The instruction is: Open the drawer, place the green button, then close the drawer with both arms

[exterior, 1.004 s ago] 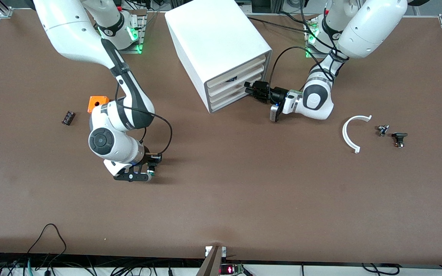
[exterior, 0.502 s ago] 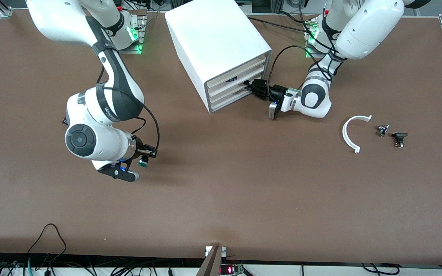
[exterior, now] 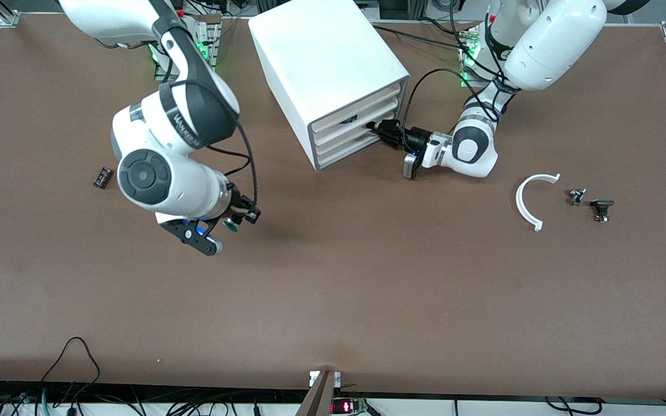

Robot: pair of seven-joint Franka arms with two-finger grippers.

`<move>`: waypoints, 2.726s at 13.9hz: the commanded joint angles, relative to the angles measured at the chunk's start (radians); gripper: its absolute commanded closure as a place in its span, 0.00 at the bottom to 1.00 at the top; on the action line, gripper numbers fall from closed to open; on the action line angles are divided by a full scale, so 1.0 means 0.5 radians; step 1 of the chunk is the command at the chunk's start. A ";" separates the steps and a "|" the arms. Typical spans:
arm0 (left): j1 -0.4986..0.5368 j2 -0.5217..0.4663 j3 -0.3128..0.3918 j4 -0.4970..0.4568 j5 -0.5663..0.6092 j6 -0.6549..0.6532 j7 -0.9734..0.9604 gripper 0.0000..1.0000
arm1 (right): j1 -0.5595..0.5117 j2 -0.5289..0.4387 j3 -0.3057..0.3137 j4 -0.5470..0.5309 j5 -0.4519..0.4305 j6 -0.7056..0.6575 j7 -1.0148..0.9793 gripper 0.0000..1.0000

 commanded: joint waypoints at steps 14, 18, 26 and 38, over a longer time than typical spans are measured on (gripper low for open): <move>0.044 0.096 0.357 0.479 0.340 0.012 -0.281 1.00 | 0.519 -0.084 -0.025 0.165 -0.092 0.361 1.453 1.00; 0.056 0.111 0.406 0.608 0.432 0.009 -0.398 1.00 | 0.749 0.047 -0.025 0.152 -0.307 0.521 1.763 1.00; 0.136 0.105 0.412 0.709 0.567 -0.009 -0.521 0.00 | 1.001 0.376 -0.031 0.146 -0.467 0.809 2.150 1.00; 0.274 -0.103 0.391 1.656 1.604 -0.794 -1.943 0.00 | 1.063 0.618 -0.031 0.073 -0.580 1.193 2.313 0.01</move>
